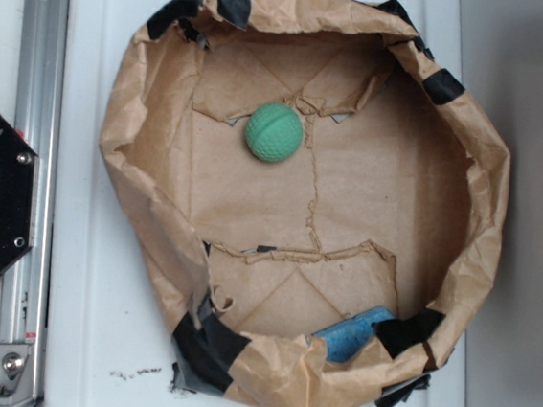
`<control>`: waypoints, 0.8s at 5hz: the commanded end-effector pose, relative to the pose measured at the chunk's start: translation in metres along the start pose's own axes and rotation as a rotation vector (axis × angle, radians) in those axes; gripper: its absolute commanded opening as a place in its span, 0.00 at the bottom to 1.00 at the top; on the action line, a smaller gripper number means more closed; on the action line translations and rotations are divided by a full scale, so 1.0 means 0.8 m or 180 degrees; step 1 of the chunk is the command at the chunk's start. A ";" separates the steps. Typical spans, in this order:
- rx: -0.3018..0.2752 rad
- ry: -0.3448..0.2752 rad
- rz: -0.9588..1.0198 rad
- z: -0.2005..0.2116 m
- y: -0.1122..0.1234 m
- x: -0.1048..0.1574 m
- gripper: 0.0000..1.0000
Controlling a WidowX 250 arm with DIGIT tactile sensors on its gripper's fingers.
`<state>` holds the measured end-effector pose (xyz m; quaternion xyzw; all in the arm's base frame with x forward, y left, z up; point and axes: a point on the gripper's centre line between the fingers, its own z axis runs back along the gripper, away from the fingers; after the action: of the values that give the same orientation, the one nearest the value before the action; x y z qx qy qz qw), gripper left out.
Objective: Grab the blue sponge.
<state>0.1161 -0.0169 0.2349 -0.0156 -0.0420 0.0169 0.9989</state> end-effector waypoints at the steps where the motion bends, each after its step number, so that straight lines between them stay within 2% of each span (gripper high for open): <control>1: 0.0000 0.0000 0.0000 0.000 0.000 0.000 1.00; 2: -0.0266 -0.0225 0.0529 -0.038 0.011 0.060 1.00; 3: -0.0720 -0.0292 0.0691 -0.065 0.009 0.102 1.00; 4: -0.0999 -0.0303 0.0807 -0.107 0.017 0.135 1.00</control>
<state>0.2270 -0.0063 0.1473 -0.1750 -0.0676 0.1307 0.9735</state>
